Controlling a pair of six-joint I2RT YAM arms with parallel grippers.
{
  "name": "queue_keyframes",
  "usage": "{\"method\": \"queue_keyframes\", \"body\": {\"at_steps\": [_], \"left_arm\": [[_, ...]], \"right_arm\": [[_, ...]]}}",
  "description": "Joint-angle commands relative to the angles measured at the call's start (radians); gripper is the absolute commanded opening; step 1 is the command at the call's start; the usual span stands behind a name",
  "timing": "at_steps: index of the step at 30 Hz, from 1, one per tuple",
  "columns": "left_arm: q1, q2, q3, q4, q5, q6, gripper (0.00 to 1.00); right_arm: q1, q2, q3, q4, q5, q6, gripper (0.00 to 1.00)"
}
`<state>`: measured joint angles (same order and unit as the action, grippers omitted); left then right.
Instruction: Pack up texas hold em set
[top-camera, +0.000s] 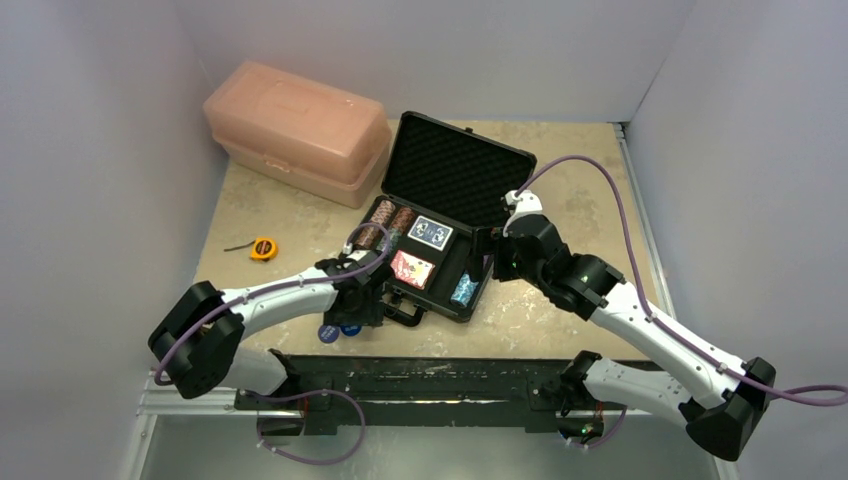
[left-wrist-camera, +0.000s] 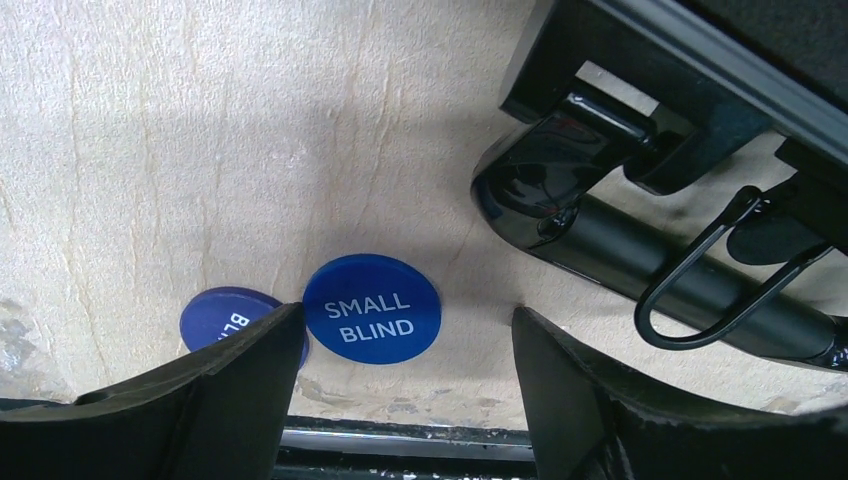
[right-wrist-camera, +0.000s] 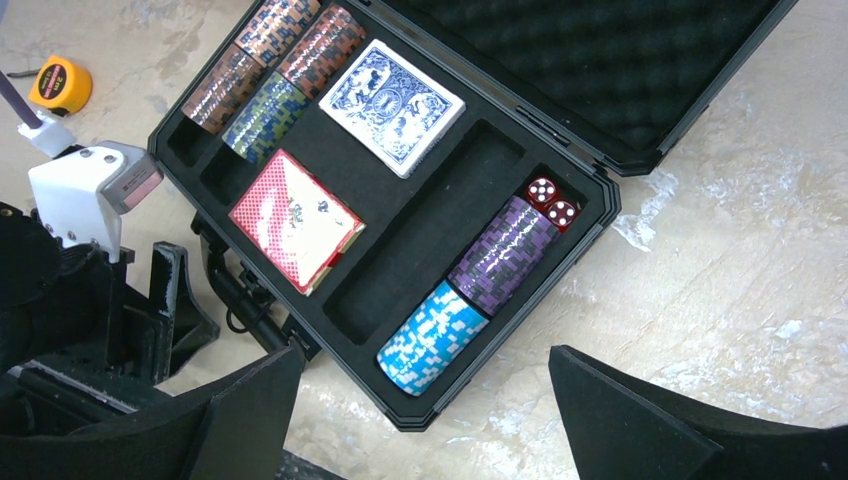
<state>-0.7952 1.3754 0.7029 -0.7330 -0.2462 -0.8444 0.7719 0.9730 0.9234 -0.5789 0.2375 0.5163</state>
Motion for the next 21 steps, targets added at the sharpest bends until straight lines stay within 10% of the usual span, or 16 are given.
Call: {"method": "queue_keyframes", "body": {"at_steps": [1,21], "left_arm": [[-0.001,0.033,-0.008,0.047,-0.006,0.006,0.75],[0.002,-0.032,-0.045,0.094,0.005,0.01,0.71]], "right_arm": [[-0.003,-0.015,0.001,0.002,0.019,0.001,0.99],[-0.002,0.017,0.003,0.02,0.007,0.002,0.99]]}}
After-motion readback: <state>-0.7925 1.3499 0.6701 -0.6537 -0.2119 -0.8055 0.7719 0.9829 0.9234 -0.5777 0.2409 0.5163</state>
